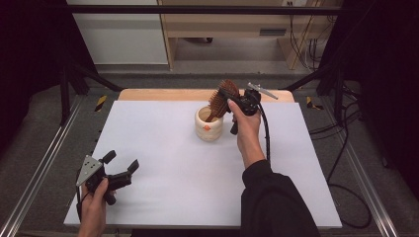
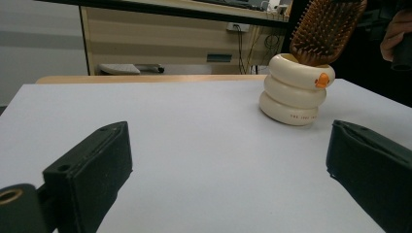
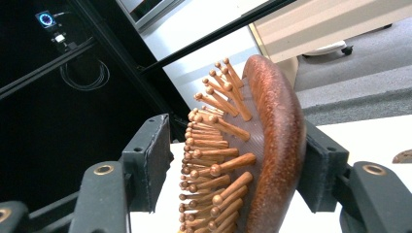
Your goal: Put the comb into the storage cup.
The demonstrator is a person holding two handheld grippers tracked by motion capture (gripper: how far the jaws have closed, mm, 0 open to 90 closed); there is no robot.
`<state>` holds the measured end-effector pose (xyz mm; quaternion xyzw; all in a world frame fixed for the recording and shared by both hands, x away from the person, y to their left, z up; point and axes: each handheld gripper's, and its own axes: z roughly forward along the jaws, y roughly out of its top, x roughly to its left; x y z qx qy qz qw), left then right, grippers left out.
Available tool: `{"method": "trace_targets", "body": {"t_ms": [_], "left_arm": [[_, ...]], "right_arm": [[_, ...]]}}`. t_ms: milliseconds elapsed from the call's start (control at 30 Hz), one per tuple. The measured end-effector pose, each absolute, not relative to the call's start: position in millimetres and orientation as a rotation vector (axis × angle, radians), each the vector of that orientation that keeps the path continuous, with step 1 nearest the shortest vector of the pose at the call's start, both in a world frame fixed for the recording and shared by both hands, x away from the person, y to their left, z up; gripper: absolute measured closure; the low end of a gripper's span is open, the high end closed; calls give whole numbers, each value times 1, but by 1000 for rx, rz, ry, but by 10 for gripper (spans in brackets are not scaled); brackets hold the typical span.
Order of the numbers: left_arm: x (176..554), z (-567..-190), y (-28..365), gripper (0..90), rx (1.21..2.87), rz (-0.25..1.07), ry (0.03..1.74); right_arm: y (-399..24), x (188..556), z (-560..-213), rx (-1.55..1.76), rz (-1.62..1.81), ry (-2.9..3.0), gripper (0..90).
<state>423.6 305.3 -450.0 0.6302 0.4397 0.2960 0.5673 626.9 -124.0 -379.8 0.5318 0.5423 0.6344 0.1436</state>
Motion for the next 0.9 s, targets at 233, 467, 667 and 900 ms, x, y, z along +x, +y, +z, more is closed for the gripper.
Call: {"method": "trace_targets", "body": {"t_ms": [233, 467, 667, 900], "left_arm": [[424, -450, 305, 28, 1481, 695, 1034], [424, -450, 305, 29, 1482, 694, 1033], [424, -450, 305, 29, 1482, 694, 1034], [424, -450, 305, 29, 1482, 694, 1034]], "right_arm": [[-123, 626, -379, 1537, 1839, 1566, 340], [-123, 626, -379, 1535, 1837, 1568, 333], [-123, 626, -378, 1536, 1831, 1575, 317], [-122, 625, -377, 1516, 1811, 1591, 279]]}}
